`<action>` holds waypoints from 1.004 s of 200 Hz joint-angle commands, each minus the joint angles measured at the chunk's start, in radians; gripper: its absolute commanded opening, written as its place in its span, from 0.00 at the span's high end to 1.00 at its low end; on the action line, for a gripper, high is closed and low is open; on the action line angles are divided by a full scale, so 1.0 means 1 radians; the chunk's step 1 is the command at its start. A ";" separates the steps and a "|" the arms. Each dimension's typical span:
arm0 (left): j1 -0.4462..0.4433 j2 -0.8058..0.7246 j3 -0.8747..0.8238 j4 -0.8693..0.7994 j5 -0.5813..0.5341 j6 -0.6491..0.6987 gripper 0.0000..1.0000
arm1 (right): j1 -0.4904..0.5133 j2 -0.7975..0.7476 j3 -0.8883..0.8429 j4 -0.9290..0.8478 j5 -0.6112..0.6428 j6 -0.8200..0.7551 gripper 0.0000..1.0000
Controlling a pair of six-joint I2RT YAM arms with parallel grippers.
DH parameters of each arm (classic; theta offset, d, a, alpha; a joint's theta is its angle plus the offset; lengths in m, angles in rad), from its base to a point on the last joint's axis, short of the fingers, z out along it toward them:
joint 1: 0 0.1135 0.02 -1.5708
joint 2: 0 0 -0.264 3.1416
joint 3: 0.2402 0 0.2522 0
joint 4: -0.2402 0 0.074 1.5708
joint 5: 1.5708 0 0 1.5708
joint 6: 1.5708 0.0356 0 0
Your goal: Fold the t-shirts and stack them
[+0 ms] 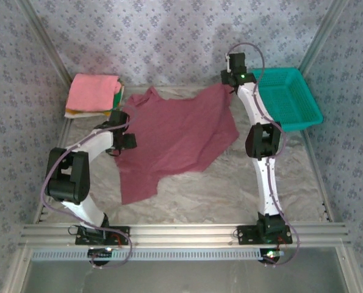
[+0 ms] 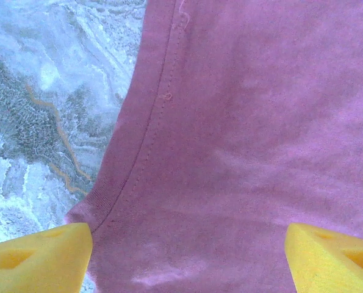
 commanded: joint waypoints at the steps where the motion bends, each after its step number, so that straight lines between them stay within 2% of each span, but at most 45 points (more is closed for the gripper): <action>1: 0.006 -0.027 0.018 -0.029 -0.013 0.013 0.17 | -0.020 -0.057 0.062 -0.080 0.024 0.040 0.14; 11: 0.003 -0.045 0.010 -0.033 -0.009 0.009 0.17 | -0.019 -0.121 0.020 -0.109 -0.012 0.052 0.15; 26: -0.018 -0.072 0.014 -0.050 -0.019 0.010 0.17 | -0.018 -0.263 -0.153 -0.130 -0.081 0.103 0.12; 34: -0.042 -0.083 0.025 -0.071 -0.048 0.012 0.17 | -0.020 -0.351 -0.288 -0.125 -0.088 0.140 0.08; 55: -0.117 -0.103 0.054 -0.107 -0.079 0.019 0.18 | -0.033 -0.614 -0.666 -0.094 -0.179 0.275 0.10; 65: -0.164 -0.113 0.063 -0.086 -0.023 0.052 0.18 | -0.042 -0.744 -0.887 -0.016 -0.247 0.364 0.10; 80: -0.281 -0.111 0.088 -0.047 0.018 0.126 0.19 | -0.065 -0.892 -1.165 0.087 -0.328 0.453 0.14; 92: -0.379 -0.079 0.122 -0.013 0.064 0.219 0.19 | -0.084 -0.975 -1.323 0.135 -0.399 0.488 0.18; 106: -0.454 -0.004 0.188 -0.012 0.141 0.294 0.20 | -0.103 -1.062 -1.446 0.155 -0.390 0.489 0.19; 134: -0.565 0.161 0.358 -0.035 0.333 0.368 0.17 | -0.161 -1.155 -1.517 0.111 -0.391 0.485 0.19; 162: -0.678 0.329 0.494 -0.003 0.334 0.372 0.16 | -0.223 -1.229 -1.562 0.178 -0.372 0.491 0.19; 174: -0.697 0.413 0.580 -0.032 0.337 0.367 0.14 | -0.235 -1.260 -1.583 0.207 -0.352 0.492 0.20; 192: -0.705 0.510 0.696 -0.066 0.343 0.373 0.04 | -0.246 -1.286 -1.603 0.224 -0.361 0.490 0.20; 201: -0.706 0.548 0.741 -0.078 0.341 0.375 0.03 | -0.255 -1.297 -1.612 0.222 -0.374 0.489 0.20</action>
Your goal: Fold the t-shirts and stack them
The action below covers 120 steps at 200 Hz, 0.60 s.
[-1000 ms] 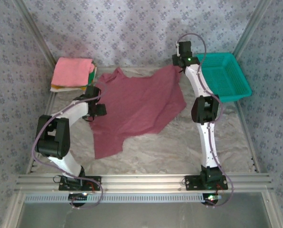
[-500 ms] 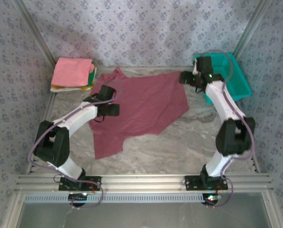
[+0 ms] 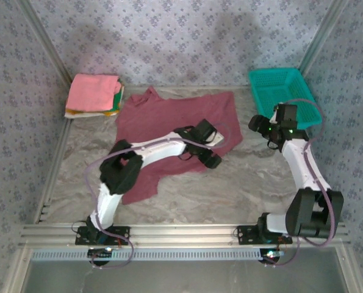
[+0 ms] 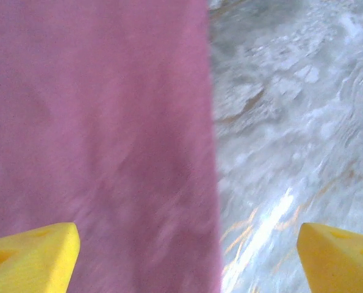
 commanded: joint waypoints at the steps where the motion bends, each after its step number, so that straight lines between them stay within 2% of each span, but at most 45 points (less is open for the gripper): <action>1: 0.008 0.080 0.126 -0.052 0.031 0.029 0.03 | -0.014 -0.038 -0.032 0.044 -0.011 0.017 0.20; 20: 0.006 0.164 0.209 -0.093 0.034 0.038 0.02 | -0.038 -0.066 -0.061 0.055 -0.042 0.016 0.19; 38: 0.003 0.236 0.267 -0.142 0.002 0.035 0.13 | -0.065 -0.081 -0.076 0.060 -0.078 0.016 0.20; 44: 0.003 0.251 0.301 -0.153 -0.012 0.035 0.20 | -0.072 -0.086 -0.081 0.064 -0.087 0.018 0.20; 60: 0.003 0.266 0.317 -0.161 -0.043 0.031 0.57 | -0.088 -0.100 -0.087 0.072 -0.101 0.021 0.19; 83: 0.003 0.254 0.342 -0.173 -0.061 0.020 0.88 | -0.095 -0.099 -0.090 0.074 -0.118 0.018 0.19; 100: 0.011 0.231 0.366 -0.198 -0.043 0.006 1.00 | -0.093 -0.085 -0.092 0.078 -0.137 0.011 0.20; 120: 0.026 0.169 0.353 -0.193 0.017 -0.020 1.00 | -0.082 -0.067 -0.101 0.073 -0.149 -0.002 0.20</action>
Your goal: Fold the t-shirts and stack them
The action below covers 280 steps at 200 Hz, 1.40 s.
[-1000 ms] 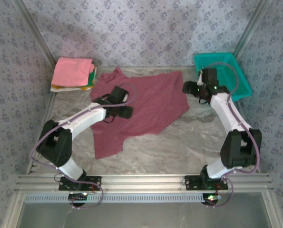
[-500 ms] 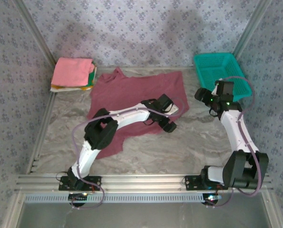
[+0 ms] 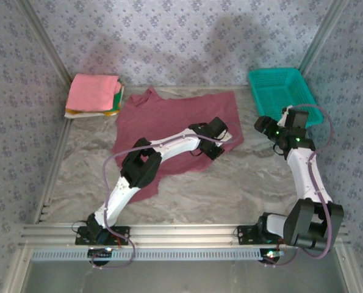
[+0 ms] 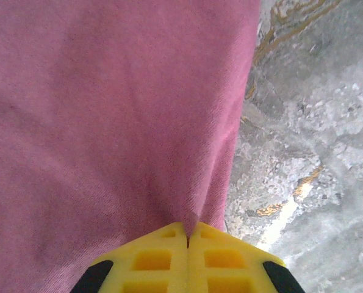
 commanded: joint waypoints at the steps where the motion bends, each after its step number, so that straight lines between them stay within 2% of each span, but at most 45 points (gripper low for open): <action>1: 0.020 -0.079 0.020 -0.041 0.055 -0.031 1.00 | 0.009 0.009 -0.021 0.007 -0.040 -0.005 0.20; 21: 0.060 -0.151 -0.020 -0.007 0.180 -0.080 1.00 | 0.031 0.020 -0.036 0.015 -0.086 -0.015 0.21; 45: 0.181 -0.178 -0.053 0.050 0.359 -0.169 1.00 | 0.106 0.049 -0.035 0.009 -0.094 -0.026 0.21; 62: 0.229 -0.141 -0.013 0.009 0.300 -0.113 1.00 | 0.173 0.100 -0.022 0.011 -0.094 -0.030 0.21; 80: 0.268 -0.083 0.035 0.014 0.346 -0.089 0.98 | 0.234 0.174 0.002 0.016 -0.098 -0.019 0.21; 107: 0.298 0.086 0.289 -0.161 0.331 -0.049 1.00 | 0.266 0.287 0.019 0.074 -0.189 0.050 0.22; 115: 0.303 0.118 0.338 -0.188 0.342 -0.046 0.98 | 0.277 0.320 0.024 0.087 -0.197 0.060 0.23; 132: 0.306 0.130 0.347 -0.182 0.343 -0.041 0.90 | 0.297 0.382 0.051 0.110 -0.195 0.064 0.24; 149: 0.312 0.123 0.316 -0.154 0.335 -0.042 0.91 | 0.307 0.425 0.053 0.208 -0.249 0.089 0.27; 154: 0.316 0.124 0.316 -0.151 0.327 -0.046 0.88 | 0.313 0.440 0.057 0.231 -0.268 0.094 0.27; 164: 0.328 0.127 0.327 -0.163 0.315 -0.056 0.65 | 0.324 0.470 0.072 0.257 -0.291 0.111 0.27; 172: 0.340 0.117 0.321 -0.171 0.311 -0.062 0.60 | 0.331 0.504 0.087 0.267 -0.322 0.130 0.28; 192: 0.373 0.014 0.175 -0.086 0.267 -0.091 0.59 | 0.372 0.561 0.098 0.292 -0.339 0.166 0.34; 205: 0.396 -0.073 0.053 -0.008 0.216 -0.119 0.51 | 0.405 0.575 0.077 0.334 -0.324 0.202 0.35; 227: 0.427 -0.241 -0.165 0.090 0.148 -0.159 0.51 | 0.444 0.610 0.071 0.375 -0.250 0.268 0.45; 251: 0.430 -0.425 -0.390 0.158 0.070 -0.192 0.51 | 0.461 0.646 0.046 0.462 -0.223 0.385 0.54; 270: 0.431 -0.554 -0.565 0.202 0.024 -0.222 0.49 | 0.488 0.614 0.005 0.483 -0.163 0.422 0.53; 280: 0.430 -0.612 -0.644 0.235 0.010 -0.228 0.45 | 0.494 0.582 -0.025 0.491 -0.125 0.424 0.53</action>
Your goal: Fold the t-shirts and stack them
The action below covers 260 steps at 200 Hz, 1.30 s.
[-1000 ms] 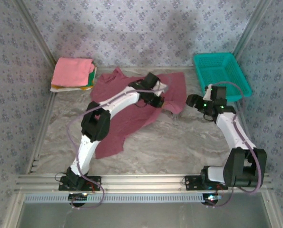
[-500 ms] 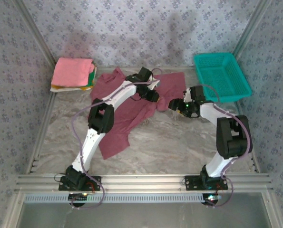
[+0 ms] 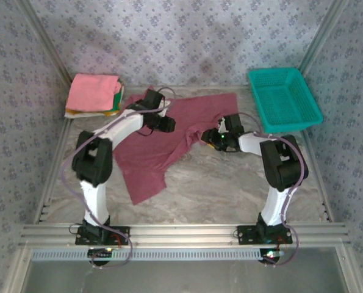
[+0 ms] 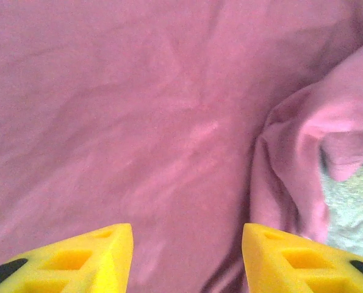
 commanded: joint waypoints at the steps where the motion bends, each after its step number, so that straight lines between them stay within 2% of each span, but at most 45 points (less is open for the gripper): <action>1: -0.018 -0.143 -0.165 0.108 -0.073 -0.046 0.44 | 0.019 -0.049 -0.059 0.050 0.099 0.084 0.53; 29: -0.016 -0.198 -0.248 0.068 -0.136 -0.041 0.44 | 0.020 -0.085 -0.097 0.034 0.134 0.116 0.53; 53: -0.029 -0.244 -0.336 0.073 -0.132 -0.074 0.44 | 0.040 -0.006 -0.051 0.065 0.105 0.124 0.53; 85: -0.134 -0.404 -0.504 0.087 -0.187 -0.156 0.48 | 0.061 0.066 -0.003 0.113 0.128 0.148 0.57; 129: -0.209 -0.596 -0.736 0.094 -0.188 -0.297 0.48 | 0.062 0.112 0.041 0.165 0.166 0.163 0.78; 144: -0.235 -0.638 -0.788 0.080 -0.193 -0.323 0.48 | 0.063 0.094 0.053 0.142 0.173 0.158 0.91; 153: -0.256 -0.655 -0.811 0.074 -0.195 -0.331 0.48 | 0.062 0.072 0.061 0.108 0.179 0.146 1.00; 165: -0.277 -0.662 -0.848 0.080 -0.194 -0.349 0.37 | 0.062 0.035 0.079 0.028 0.184 0.109 1.00; 173: -0.280 -0.648 -0.870 0.092 -0.170 -0.359 0.36 | 0.058 0.008 0.090 -0.030 0.181 0.086 1.00; 195: -0.288 -0.580 -0.906 0.108 -0.155 -0.369 0.46 | 0.026 -0.068 0.114 -0.210 0.128 0.023 1.00; 228: -0.285 -0.520 -0.922 0.108 -0.194 -0.360 0.50 | -0.057 -0.173 0.127 -0.497 0.014 -0.083 1.00; 260: -0.271 -0.472 -0.907 0.059 -0.225 -0.353 0.57 | -0.138 -0.263 0.124 -0.760 -0.078 -0.191 1.00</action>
